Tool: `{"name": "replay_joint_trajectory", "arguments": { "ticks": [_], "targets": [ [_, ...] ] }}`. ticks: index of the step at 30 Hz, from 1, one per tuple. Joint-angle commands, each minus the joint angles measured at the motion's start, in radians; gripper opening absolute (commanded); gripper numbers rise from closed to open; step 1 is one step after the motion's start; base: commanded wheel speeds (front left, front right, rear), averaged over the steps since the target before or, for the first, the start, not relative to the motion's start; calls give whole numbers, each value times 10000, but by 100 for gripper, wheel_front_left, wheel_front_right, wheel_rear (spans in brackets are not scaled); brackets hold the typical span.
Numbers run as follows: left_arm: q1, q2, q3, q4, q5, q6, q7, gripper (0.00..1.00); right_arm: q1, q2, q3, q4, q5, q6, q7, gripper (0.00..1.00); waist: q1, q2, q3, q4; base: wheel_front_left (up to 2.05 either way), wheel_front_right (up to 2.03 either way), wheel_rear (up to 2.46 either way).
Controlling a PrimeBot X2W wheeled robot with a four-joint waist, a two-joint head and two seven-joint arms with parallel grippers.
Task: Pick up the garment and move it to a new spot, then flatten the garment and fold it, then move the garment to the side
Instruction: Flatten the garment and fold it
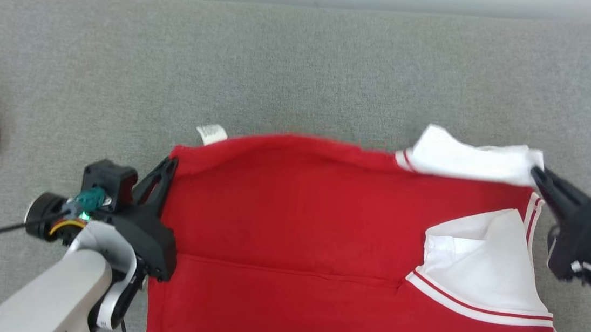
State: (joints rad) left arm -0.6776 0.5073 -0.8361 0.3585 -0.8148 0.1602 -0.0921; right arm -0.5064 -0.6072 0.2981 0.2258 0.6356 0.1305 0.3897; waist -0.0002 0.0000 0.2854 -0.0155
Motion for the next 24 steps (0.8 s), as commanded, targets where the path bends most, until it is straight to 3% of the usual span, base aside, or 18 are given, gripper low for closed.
{"name": "replay_joint_trajectory", "arguments": {
  "ticks": [1, 4, 14, 24],
  "targets": [
    [221, -101, 86, 89, -165, 123, -176, 0, 382, -112, -156, -307, 70, 1, 116, 0, 2, 0, -122, 48, 0, 0, 0],
    [600, -269, 244, 256, -341, 312, -519, 0, 1301, -63, -467, -1108, 170, 1, 573, 0, 2, 0, -224, 75, 0, 0, 0],
    [1472, -472, 459, 541, -918, 325, -886, 0, 3091, 271, -1613, -2659, -380, 1, 1821, 0, 2, 0, -440, 126, 0, 0, 0],
    [2112, -517, 438, 397, -1181, 415, -1022, 0, 4560, 1173, -2728, -3735, -938, 1, 3130, 0, 2, 0, -610, 184, 0, 0, 0]
  ]
}}
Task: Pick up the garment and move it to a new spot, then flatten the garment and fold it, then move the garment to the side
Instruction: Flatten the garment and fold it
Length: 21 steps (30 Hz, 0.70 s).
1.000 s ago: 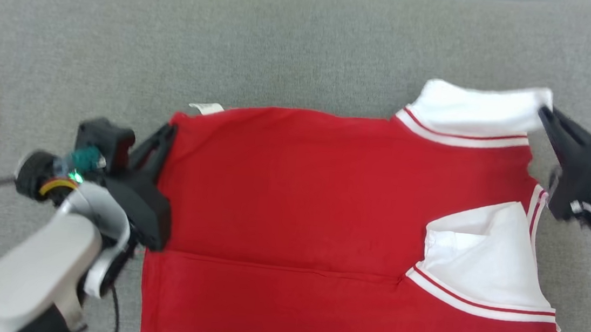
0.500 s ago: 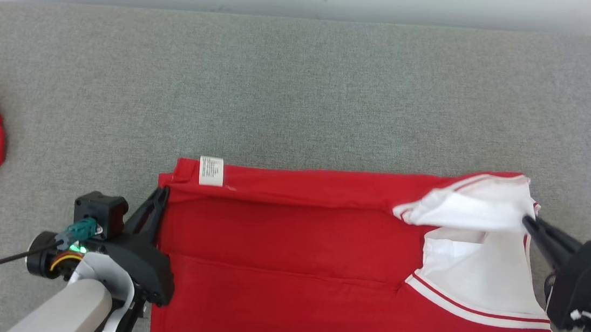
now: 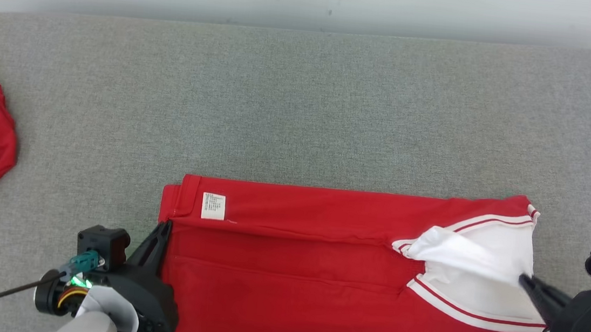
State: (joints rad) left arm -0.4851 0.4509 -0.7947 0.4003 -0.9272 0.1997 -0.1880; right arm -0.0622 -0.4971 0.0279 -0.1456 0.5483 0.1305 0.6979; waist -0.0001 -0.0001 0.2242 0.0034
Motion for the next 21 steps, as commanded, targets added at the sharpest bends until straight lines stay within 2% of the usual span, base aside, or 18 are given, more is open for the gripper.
{"name": "replay_joint_trajectory", "arguments": {
  "ticks": [1, 9, 15, 16, 17, 21],
  "targets": [
    [209, 54, 15, -42, -64, 19, -59, 0, 200, 148, -64, -95, -81, 1, 136, 0, 1, 1, 5, -6, 0, 0, 0],
    [543, 42, 4, -210, -187, 191, -94, 0, 758, 588, -344, -208, -340, 1, 660, 0, 1, 1, -146, 23, 0, 0, 0],
    [895, -23, -22, -274, -336, 273, -144, 0, 1014, 875, -516, -167, -563, 1, 588, 0, 1, 1, -383, 28, 0, 0, 0],
    [920, -14, 1, -293, -294, 278, -208, 52, 1063, 975, -566, -84, -582, 1, 606, 100, 1, 1, -408, 27, 0, 0, 0],
    [930, 0, -32, -304, -205, 245, -242, 100, 1091, 1089, -619, -19, -635, 1, 610, 100, 1, 1, -429, 26, 0, 0, 0],
    [999, -95, -62, -221, -120, 213, -353, 100, 1004, 1309, -680, 98, -745, 1, 466, 100, 1, 1, -483, 54, 0, 0, 0]
  ]
}}
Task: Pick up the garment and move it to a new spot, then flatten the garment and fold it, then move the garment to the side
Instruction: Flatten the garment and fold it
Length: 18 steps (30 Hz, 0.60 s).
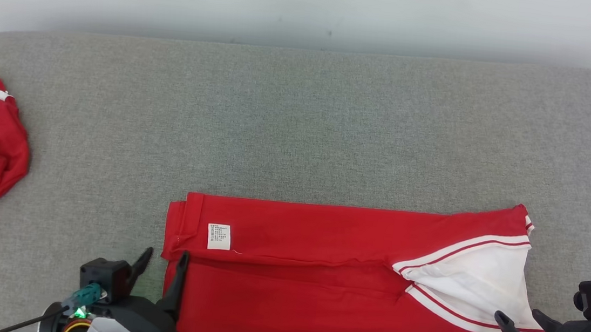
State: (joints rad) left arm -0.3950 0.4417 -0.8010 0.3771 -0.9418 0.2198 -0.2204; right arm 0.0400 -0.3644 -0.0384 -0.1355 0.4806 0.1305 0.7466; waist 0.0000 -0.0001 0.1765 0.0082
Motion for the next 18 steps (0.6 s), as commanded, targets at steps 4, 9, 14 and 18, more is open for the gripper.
{"name": "replay_joint_trajectory", "arguments": {
  "ticks": [4, 9, 14, 18],
  "targets": [
    [367, -192, 484, 20, 357, -79, -409, 100, -105, 301, -147, 126, 18, 1, -279, 100, 0, 1, -165, 68, 0, 0, 0],
    [1001, -585, 2058, -1230, 1915, -433, -437, 100, -114, 439, -554, 99, -88, 1, -469, 100, 0, 1, -381, 205, 0, 0, 0],
    [2831, -1720, 4361, -2639, 4094, -1240, -446, 100, 37, 900, -1276, 19, 44, 1, -422, 100, 0, 1, -805, 472, 0, 0, 0],
    [3713, -2434, 5512, -2959, 5144, -1912, -448, 100, -182, 1305, -1673, 292, 6, 1, -454, 100, 0, 1, -982, 636, 0, 0, 0]
  ]
}}
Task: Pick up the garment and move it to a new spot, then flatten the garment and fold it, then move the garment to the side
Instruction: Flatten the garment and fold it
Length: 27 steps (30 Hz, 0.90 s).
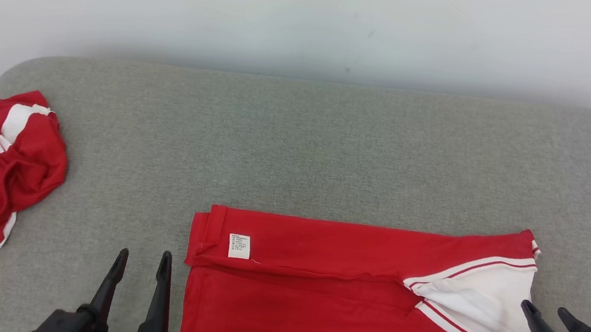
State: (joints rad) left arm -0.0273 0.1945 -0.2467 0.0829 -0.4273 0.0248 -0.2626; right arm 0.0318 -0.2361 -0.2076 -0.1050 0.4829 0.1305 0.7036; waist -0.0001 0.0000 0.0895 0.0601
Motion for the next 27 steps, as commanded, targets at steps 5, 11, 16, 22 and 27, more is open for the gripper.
{"name": "replay_joint_trajectory", "arguments": {
  "ticks": [5, 11, 16, 22, 27],
  "targets": [
    [758, -757, 1221, -231, 930, -652, -27, 100, -513, 324, -278, 749, -203, 1, -211, 100, 1, 0, -172, 287, 0, 0, 0],
    [1151, -1222, 1908, -279, 1560, -1206, -28, 100, -1021, 414, -782, 1831, -591, 1, -319, 100, 1, 0, -102, 573, 0, 0, 0],
    [1202, -1389, 2145, -232, 1737, -1383, -28, 100, -1404, 504, -1123, 2502, -845, 1, -389, 100, 1, 0, 36, 791, 0, 0, 0],
    [1114, -1433, 2188, -142, 1838, -1470, -28, 100, -1685, 505, -1320, 3187, -1018, 1, -419, 100, 1, 0, 212, 943, 0, 0, 0],
    [1015, -1443, 2127, -59, 1845, -1517, -28, 100, -1799, 587, -1455, 3691, -1224, 1, -547, 100, 1, 0, 367, 1057, 0, 0, 0]
  ]
}}
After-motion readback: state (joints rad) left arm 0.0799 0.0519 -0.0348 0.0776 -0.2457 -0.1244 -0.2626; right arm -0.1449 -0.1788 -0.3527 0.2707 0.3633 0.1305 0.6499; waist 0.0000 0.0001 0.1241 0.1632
